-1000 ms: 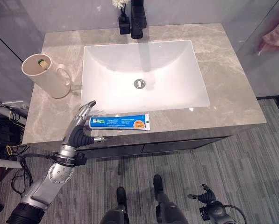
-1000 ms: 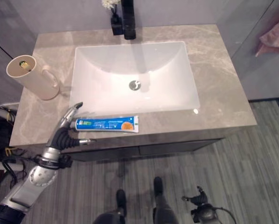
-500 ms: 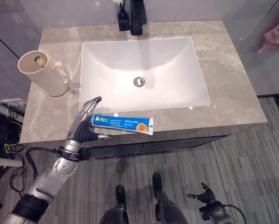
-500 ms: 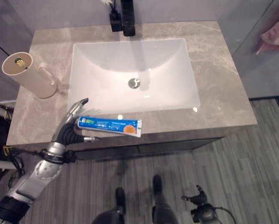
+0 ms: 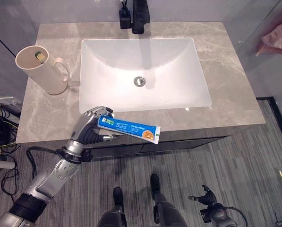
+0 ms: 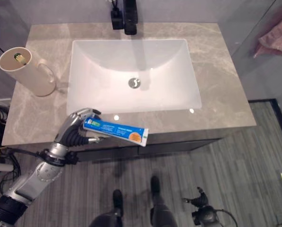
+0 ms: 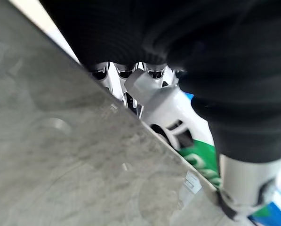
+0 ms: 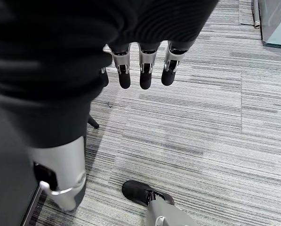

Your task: Put brush and paste in cup on sink, flatten towel.

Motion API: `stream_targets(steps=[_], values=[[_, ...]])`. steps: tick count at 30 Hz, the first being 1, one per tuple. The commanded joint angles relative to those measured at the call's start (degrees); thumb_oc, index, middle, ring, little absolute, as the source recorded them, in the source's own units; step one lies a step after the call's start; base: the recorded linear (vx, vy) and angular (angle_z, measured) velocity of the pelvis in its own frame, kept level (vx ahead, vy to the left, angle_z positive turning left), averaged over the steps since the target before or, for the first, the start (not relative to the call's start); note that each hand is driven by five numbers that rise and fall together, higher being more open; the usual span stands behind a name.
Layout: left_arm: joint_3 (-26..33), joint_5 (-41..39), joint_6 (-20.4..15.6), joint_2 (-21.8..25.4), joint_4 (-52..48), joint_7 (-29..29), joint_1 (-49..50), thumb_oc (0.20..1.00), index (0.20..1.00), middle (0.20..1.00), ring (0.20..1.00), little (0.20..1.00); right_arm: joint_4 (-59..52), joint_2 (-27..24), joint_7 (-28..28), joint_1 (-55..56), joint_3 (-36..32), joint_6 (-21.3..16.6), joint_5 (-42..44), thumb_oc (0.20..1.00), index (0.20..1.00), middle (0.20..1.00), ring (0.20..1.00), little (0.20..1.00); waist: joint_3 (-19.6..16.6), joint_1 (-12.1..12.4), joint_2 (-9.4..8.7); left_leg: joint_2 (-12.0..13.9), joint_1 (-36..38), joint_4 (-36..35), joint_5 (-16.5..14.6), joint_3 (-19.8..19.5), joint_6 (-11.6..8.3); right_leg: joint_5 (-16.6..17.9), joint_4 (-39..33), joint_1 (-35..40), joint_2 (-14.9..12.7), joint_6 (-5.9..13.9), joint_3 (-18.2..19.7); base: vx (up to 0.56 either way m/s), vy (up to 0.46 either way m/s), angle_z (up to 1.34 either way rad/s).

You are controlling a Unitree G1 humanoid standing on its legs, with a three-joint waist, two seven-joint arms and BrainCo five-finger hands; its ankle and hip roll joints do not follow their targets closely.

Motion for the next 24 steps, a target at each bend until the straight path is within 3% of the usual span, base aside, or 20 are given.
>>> stream_targets(steps=[1,7,11,13,24], values=[[-1.90,-0.05,2.46,-1.45,5.09,-1.29,-1.47,0.476,0.476,0.476,0.476,0.476,-0.91,-0.45,-1.06,-0.66,2.43,-1.60,0.57,1.000,1.000,1.000,1.000,1.000,0.72,-2.06,-0.10,1.43,0.58,6.69,-5.78,-2.24,-0.74,2.94,0.25,2.22,-2.62,4.40,-0.34,0.00,0.000,0.00],[-2.46,0.09,2.36,-1.84,5.54,-1.59,-1.19,0.451,0.451,0.451,0.451,0.451,-0.80,-0.56,-1.18,-0.55,2.25,-1.57,0.45,1.000,1.000,1.000,1.000,1.000,0.39,-2.15,-0.30,1.53,0.82,7.02,-6.01,-2.10,-0.70,2.78,0.25,2.62,-2.61,4.43,-0.41,0.00,0.000,0.00],[-2.88,0.24,2.42,-1.90,6.35,-1.96,-1.00,0.391,0.391,0.391,0.391,0.391,-0.26,-0.77,-1.07,-0.46,1.77,-1.52,0.55,1.000,1.000,1.000,1.000,1.000,-0.22,-2.07,-0.38,1.59,1.52,7.13,-6.22,-2.11,-0.65,2.77,0.25,3.39,-2.72,4.48,-0.53,0.00,0.000,0.00],[-2.81,-1.13,2.60,-2.85,6.83,-2.57,-0.34,0.200,0.200,0.200,0.200,0.200,0.56,-0.80,-1.07,-0.22,1.31,-1.32,0.67,1.000,1.000,1.000,1.000,1.000,-0.82,-1.91,-0.39,1.65,2.29,6.96,-6.30,-2.04,-0.61,2.55,0.25,3.99,-2.78,4.39,-0.60,0.00,0.000,0.00],[-1.91,-10.88,3.58,-8.56,8.96,-5.15,2.53,0.200,0.200,0.200,0.200,0.200,4.46,-0.25,-0.78,-0.06,0.12,-0.23,0.85,1.000,1.000,1.000,1.000,1.000,-2.80,-1.42,-0.04,1.47,4.65,6.00,-6.20,-2.76,-0.47,1.60,0.25,6.32,-3.18,3.99,-1.31,0.00,0.000,-0.01]])
